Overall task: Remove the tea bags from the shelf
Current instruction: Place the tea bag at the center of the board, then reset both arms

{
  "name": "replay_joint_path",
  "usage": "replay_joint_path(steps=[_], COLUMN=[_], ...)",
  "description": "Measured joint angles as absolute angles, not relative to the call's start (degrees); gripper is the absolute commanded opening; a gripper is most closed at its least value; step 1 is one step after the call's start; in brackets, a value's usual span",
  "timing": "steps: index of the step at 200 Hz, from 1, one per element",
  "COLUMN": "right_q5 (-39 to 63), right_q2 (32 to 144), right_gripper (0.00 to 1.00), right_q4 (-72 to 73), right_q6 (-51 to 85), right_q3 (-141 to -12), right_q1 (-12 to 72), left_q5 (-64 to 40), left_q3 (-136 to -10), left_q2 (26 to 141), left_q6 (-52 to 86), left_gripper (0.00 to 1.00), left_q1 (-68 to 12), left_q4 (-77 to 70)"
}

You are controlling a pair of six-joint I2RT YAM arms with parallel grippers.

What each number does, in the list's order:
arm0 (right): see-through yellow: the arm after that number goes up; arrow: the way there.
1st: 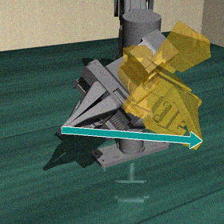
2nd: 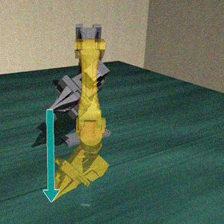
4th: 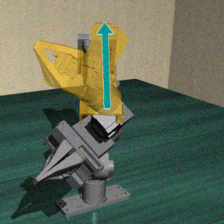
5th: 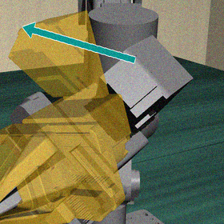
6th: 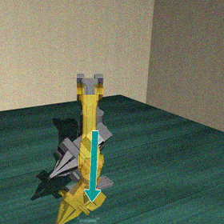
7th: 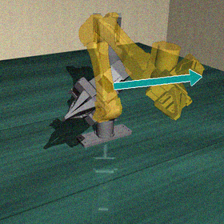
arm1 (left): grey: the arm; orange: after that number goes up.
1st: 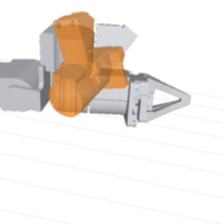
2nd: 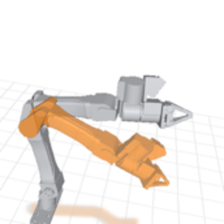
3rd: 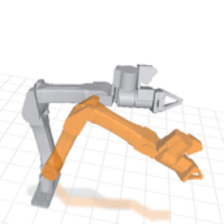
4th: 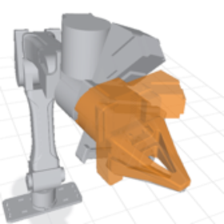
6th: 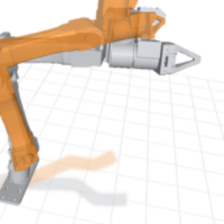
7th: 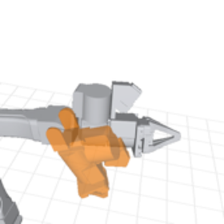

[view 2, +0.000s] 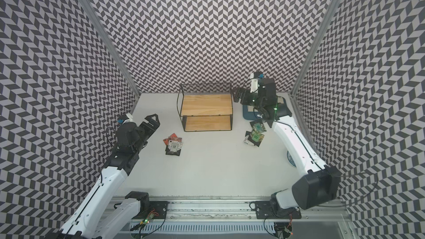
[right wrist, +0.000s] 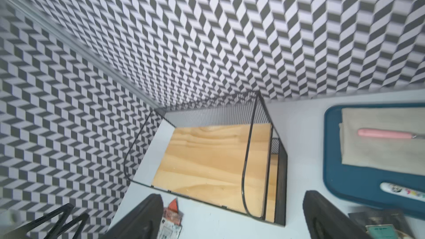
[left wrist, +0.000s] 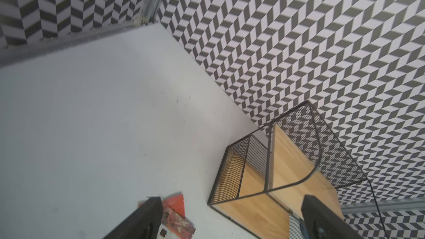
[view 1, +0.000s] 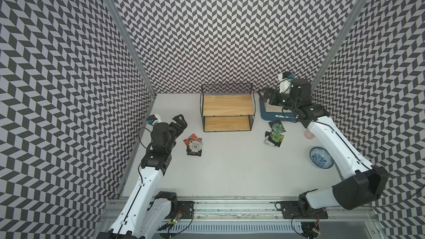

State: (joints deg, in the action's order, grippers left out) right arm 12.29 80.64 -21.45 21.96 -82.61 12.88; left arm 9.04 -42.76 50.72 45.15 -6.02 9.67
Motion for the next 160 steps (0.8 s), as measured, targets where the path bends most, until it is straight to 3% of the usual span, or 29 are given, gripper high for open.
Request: replay_joint_path(steps=[38,76,97,160], right_q5=[6.59,-1.93,-4.69,-6.07], right_q2=[72.60,67.61,68.38,75.35], right_gripper=[0.99,0.99,0.99,1.00], right_q4=[-11.77,6.55,13.96,35.29], right_q6=[22.46,17.96,14.00,6.63], right_q3=[-71.16,-47.31,-36.12,-20.69], right_q1=[3.99,2.37,1.87,1.67], left_q5=[20.82,21.26,19.70,15.14], left_q3=[-52.77,-35.81,-32.93,-24.91], left_q2=[59.37,59.83,63.96,74.24], left_q6=[38.54,25.26,18.33,8.23], left_gripper=[1.00,1.00,0.99,0.99], left_q1=[-4.71,-0.49,0.14,0.16], left_q4=[8.69,-10.13,-15.05,-33.61])
